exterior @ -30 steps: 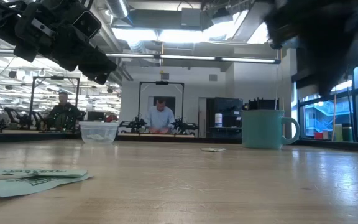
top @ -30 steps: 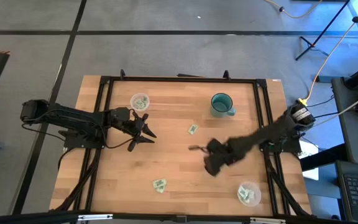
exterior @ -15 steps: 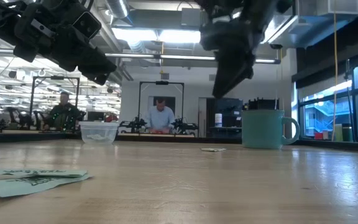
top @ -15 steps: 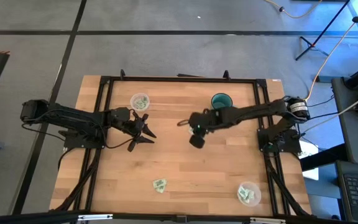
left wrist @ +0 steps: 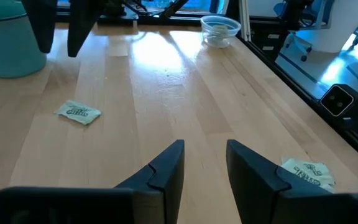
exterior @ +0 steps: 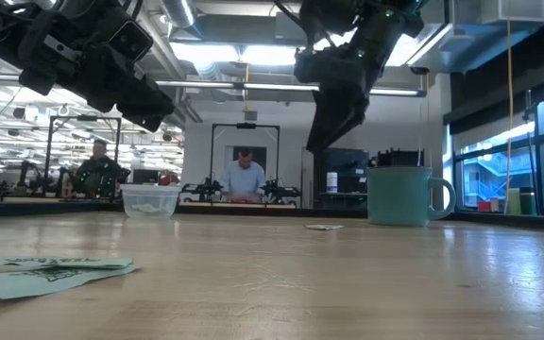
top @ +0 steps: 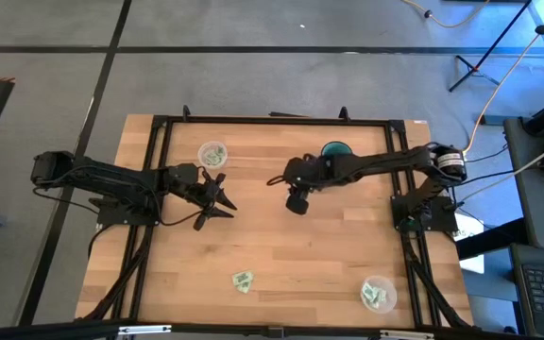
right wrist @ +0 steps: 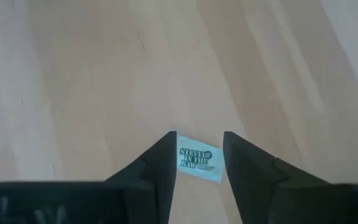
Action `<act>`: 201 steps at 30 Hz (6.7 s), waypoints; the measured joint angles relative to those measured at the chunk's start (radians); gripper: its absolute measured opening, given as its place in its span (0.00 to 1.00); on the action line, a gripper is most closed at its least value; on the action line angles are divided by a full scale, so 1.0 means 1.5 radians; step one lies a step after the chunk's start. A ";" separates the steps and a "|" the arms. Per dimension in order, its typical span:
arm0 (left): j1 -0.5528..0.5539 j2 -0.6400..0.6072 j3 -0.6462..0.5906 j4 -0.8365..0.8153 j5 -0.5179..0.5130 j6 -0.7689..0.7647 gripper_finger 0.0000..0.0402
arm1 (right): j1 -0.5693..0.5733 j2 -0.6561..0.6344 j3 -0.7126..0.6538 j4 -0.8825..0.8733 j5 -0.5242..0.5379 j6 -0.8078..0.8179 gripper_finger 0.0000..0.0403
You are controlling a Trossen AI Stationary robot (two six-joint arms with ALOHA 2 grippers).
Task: Pick and place Stevia / Truvia into bins
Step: Put the stevia packet into the bottom transparent container, then put the stevia packet into the top transparent container
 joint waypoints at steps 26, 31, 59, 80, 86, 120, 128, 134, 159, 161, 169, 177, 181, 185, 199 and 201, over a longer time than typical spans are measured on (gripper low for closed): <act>0.000 0.000 0.000 -0.015 0.000 0.005 0.28 | -0.028 0.177 0.002 -0.018 0.010 0.069 0.30; 0.000 0.000 0.000 -0.015 0.000 0.005 0.28 | -0.027 0.177 0.002 -0.019 0.006 0.070 0.20; 0.000 0.000 0.000 -0.014 -0.002 0.005 0.28 | 0.142 -0.035 -0.001 -0.358 -0.120 0.398 0.01; 0.000 0.000 0.000 -0.012 -0.002 0.005 0.28 | 0.664 -0.068 -0.001 -0.347 -0.135 1.294 0.01; 0.000 0.000 0.000 -0.009 -0.002 0.004 0.28 | 0.734 -0.015 -0.001 -0.302 -0.136 1.396 0.01; 0.000 0.000 0.021 0.020 0.006 -0.031 0.28 | 0.652 -0.097 0.001 -0.325 0.110 1.061 0.33; 0.000 0.000 0.057 0.021 0.006 -0.038 0.28 | 0.451 -0.128 0.001 -0.331 0.167 0.600 0.33; -0.011 0.000 0.078 0.021 0.001 -0.054 0.28 | 0.299 -0.129 0.001 -0.258 0.169 0.231 0.33; -0.342 0.265 0.358 -0.245 -0.213 -0.092 0.24 | 0.214 -0.382 -0.502 0.519 -0.020 0.013 0.33; -0.361 0.297 0.394 -0.282 -0.215 -0.124 0.22 | 0.225 -0.430 -0.550 0.569 -0.020 0.007 0.33; -0.407 0.397 0.470 -0.381 -0.248 -0.267 0.18 | 0.234 -0.540 -0.665 0.650 -0.018 0.000 0.33; -0.432 0.478 0.475 -0.391 -0.260 -0.272 0.18 | 0.234 -0.557 -0.690 0.663 -0.018 -0.003 0.33; -0.437 0.499 0.475 -0.404 -0.262 -0.273 0.19 | 0.234 -0.556 -0.690 0.663 -0.011 -0.003 0.33; -0.440 0.514 0.475 -0.405 -0.260 -0.271 0.19 | 0.228 -0.556 -0.690 0.666 -0.007 -0.018 0.33; -0.458 0.565 0.478 -0.415 -0.293 -0.269 0.10 | 0.198 -0.555 -0.690 0.682 -0.005 -0.024 0.33; -0.458 0.565 0.478 -0.416 -0.300 -0.269 0.08 | 0.198 -0.555 -0.690 0.682 -0.005 -0.024 0.33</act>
